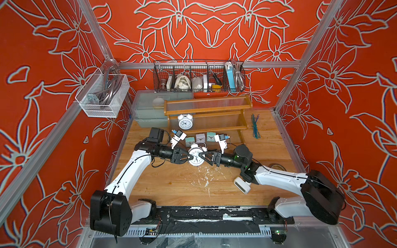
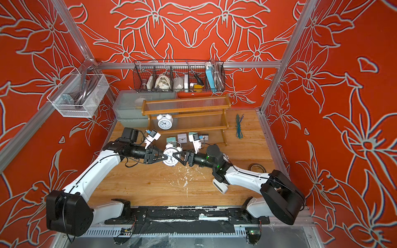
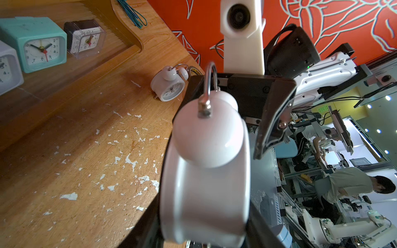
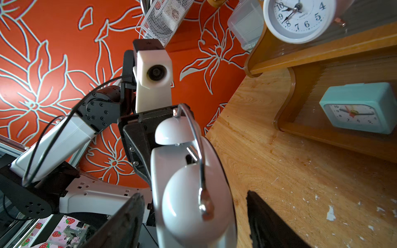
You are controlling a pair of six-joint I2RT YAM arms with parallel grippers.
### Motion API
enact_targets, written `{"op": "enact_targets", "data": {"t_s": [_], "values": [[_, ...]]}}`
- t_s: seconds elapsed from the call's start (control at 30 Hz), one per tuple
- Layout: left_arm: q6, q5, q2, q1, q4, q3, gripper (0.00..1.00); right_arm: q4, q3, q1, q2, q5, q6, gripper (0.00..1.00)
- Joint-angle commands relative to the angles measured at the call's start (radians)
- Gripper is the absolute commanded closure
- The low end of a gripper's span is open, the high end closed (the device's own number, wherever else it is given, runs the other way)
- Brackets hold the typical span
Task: Place the alarm clocks on the shelf by style
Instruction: Pick up the alarm from the center of the board.
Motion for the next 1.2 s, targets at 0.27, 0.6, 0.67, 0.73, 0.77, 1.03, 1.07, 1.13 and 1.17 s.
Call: {"op": "enact_targets", "data": {"t_s": [0.27, 0.6, 0.67, 0.73, 0.77, 1.03, 1.07, 1.13, 1.17], "values": [[0.001, 0.062, -0.017, 0.014, 0.025, -0.003, 0.75, 0.048, -0.028, 0.01, 0.003, -0.035, -0.014, 0.34], [0.015, 0.056, -0.009, 0.017, 0.022, -0.01, 0.73, 0.053, -0.037, 0.01, -0.013, -0.037, -0.044, 0.46], [0.02, 0.056, -0.005, 0.02, 0.019, -0.009, 0.72, 0.035, -0.034, 0.009, -0.024, -0.042, -0.064, 0.5], [0.023, 0.055, -0.002, 0.024, 0.017, -0.01, 0.71, 0.002, -0.026, 0.008, -0.036, -0.049, -0.097, 0.54], [0.025, 0.054, -0.002, 0.023, 0.017, -0.012, 0.71, -0.021, -0.021, 0.008, -0.044, -0.052, -0.115, 0.56], [0.048, 0.029, -0.022, 0.026, 0.012, -0.026, 0.43, -0.206, 0.034, -0.062, -0.095, -0.145, -0.259, 0.62], [0.058, 0.021, -0.027, 0.026, 0.007, -0.029, 0.39, -0.242, 0.047, -0.079, -0.1, -0.168, -0.287, 0.62], [0.076, 0.008, -0.036, 0.028, -0.003, -0.03, 0.34, -0.328, 0.083, -0.112, -0.109, -0.208, -0.353, 0.62], [0.084, 0.002, -0.043, 0.03, -0.008, -0.03, 0.33, -0.385, 0.106, -0.132, -0.114, -0.228, -0.395, 0.62]]}}
